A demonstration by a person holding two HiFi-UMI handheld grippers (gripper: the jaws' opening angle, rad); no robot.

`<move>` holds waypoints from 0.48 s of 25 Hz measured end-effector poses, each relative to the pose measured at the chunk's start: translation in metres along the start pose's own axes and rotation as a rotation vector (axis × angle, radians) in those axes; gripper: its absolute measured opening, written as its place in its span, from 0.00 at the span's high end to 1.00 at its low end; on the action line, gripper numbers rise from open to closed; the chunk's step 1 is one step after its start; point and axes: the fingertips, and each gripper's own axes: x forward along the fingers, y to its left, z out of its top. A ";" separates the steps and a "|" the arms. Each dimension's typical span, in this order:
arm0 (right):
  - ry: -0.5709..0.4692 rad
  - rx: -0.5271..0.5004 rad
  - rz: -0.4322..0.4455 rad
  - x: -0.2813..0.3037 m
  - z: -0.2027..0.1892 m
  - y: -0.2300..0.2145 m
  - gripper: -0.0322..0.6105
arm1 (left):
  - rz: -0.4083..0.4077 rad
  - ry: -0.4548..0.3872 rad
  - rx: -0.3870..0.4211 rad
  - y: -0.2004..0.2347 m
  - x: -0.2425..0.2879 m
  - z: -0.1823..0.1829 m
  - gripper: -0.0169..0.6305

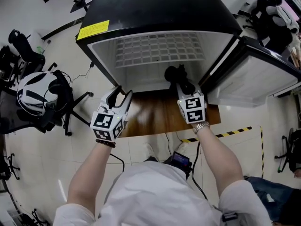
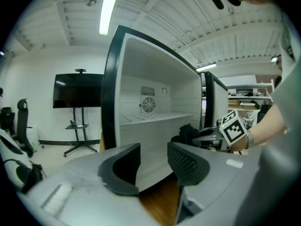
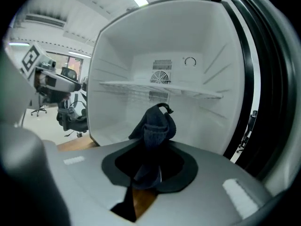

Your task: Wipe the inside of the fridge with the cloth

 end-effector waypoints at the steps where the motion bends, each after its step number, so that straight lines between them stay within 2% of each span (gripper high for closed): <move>1: -0.015 -0.015 0.027 -0.006 0.005 0.005 0.83 | -0.046 -0.003 -0.003 -0.008 0.004 0.001 0.69; 5: -0.061 -0.046 0.149 -0.035 0.025 0.024 0.83 | -0.249 -0.009 -0.022 -0.044 0.019 0.008 0.62; 8: -0.094 -0.038 0.270 -0.059 0.041 0.039 0.83 | -0.417 -0.009 -0.073 -0.073 0.025 0.012 0.58; 12: -0.113 -0.035 0.434 -0.092 0.058 0.056 0.83 | -0.628 0.005 -0.133 -0.106 0.024 0.016 0.47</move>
